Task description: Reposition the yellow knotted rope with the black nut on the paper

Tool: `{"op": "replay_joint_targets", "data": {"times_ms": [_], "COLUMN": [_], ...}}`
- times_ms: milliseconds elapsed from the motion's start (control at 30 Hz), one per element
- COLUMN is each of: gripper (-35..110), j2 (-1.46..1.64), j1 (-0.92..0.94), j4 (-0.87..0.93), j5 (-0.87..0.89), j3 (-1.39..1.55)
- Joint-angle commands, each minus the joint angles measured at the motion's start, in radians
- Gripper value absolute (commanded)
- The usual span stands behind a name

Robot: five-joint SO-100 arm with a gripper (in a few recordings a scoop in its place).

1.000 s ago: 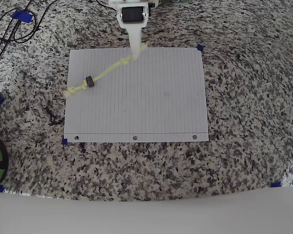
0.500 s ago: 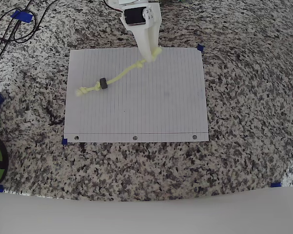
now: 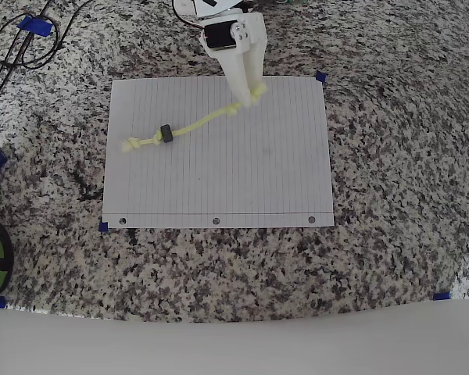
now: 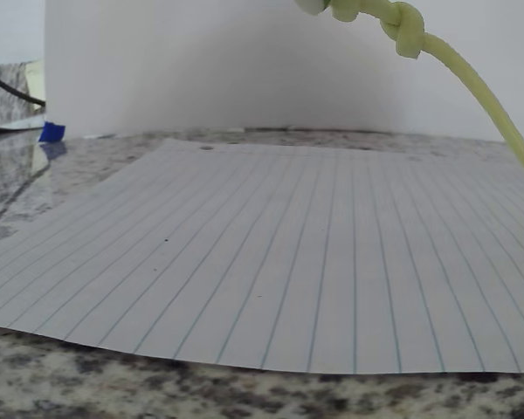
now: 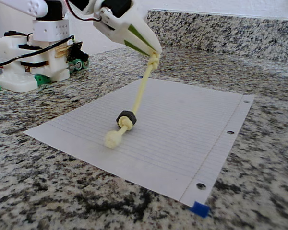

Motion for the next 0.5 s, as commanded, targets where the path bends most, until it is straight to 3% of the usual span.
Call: {"op": "replay_joint_targets", "data": {"times_ms": [0,467], "gripper": [0,0], "j2": [-0.034,-0.104], "j1": [-0.026,-0.146], "j4": [-0.037,-0.133], "j5": [-0.034,-0.101], "j3": [-0.005,0.043]}}
